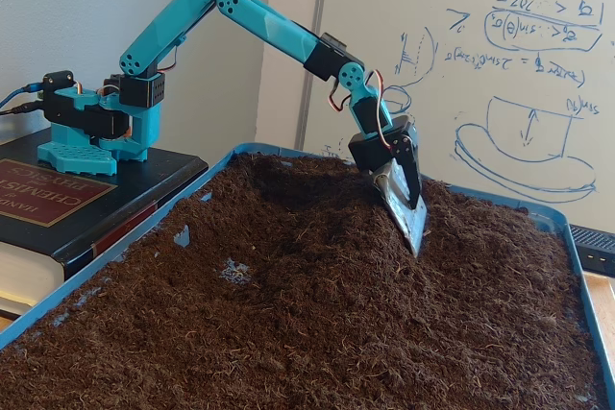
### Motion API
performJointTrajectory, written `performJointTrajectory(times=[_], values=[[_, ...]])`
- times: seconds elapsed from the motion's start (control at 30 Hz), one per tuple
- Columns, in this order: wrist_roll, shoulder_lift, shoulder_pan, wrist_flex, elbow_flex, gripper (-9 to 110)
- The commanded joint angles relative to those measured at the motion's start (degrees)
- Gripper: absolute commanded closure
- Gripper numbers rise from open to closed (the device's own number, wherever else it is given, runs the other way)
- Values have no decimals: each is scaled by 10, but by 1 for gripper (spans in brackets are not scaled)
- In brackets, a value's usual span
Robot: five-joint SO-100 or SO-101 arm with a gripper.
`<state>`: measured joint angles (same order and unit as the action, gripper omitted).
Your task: Build a berm.
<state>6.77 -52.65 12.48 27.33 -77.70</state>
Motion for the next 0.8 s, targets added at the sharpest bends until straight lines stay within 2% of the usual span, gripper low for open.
performJointTrajectory(times=[0.0, 0.37, 0.77], values=[[11, -35, 4, 33, 53, 101], [43, -112, 9, 142, 56, 101], [65, -217, 12, 192, 103, 101]])
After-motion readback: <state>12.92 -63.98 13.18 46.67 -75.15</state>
